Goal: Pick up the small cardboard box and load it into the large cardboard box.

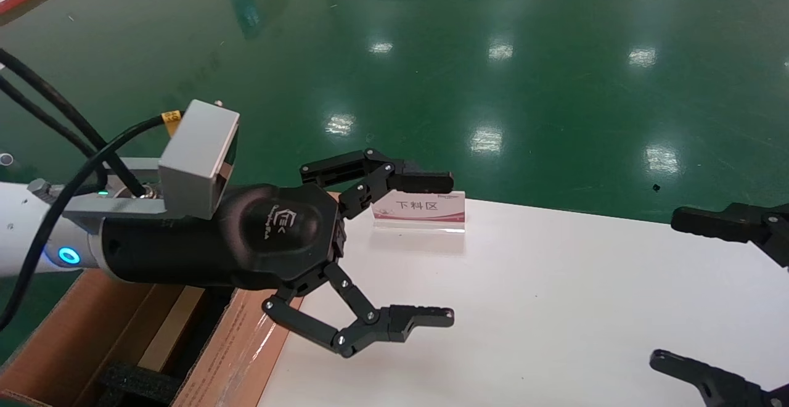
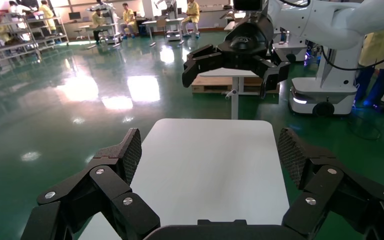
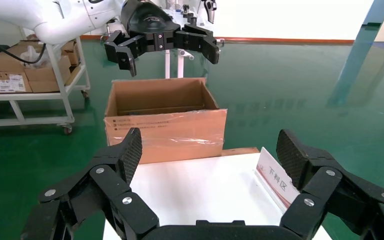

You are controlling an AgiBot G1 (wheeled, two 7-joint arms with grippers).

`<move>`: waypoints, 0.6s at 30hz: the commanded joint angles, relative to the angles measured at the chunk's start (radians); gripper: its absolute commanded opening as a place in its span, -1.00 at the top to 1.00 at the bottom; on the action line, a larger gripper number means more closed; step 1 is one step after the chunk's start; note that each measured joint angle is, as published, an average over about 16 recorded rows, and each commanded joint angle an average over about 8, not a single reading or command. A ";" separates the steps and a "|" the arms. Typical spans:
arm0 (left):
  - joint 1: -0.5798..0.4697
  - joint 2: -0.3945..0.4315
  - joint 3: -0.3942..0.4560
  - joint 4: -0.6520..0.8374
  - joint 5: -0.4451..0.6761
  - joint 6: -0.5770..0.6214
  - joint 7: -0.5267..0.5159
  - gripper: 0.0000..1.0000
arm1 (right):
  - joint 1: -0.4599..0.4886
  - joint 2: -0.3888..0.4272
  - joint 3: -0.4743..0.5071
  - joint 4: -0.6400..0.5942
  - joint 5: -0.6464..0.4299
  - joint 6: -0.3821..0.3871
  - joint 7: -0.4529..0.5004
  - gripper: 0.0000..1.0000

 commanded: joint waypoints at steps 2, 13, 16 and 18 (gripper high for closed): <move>0.027 -0.002 -0.036 0.001 -0.008 0.009 0.010 -1.00 | 0.000 0.000 0.000 0.000 0.000 0.000 0.000 -1.00; -0.005 0.000 0.007 0.000 0.000 -0.001 -0.001 -1.00 | 0.000 0.000 0.000 0.000 0.000 0.000 0.000 -1.00; -0.009 0.000 0.013 0.000 0.001 -0.003 -0.002 -1.00 | 0.000 0.000 0.000 0.000 0.000 0.000 0.000 -1.00; -0.011 0.000 0.015 0.000 0.002 -0.003 -0.003 -1.00 | 0.000 0.000 0.000 0.000 0.000 0.000 0.000 -1.00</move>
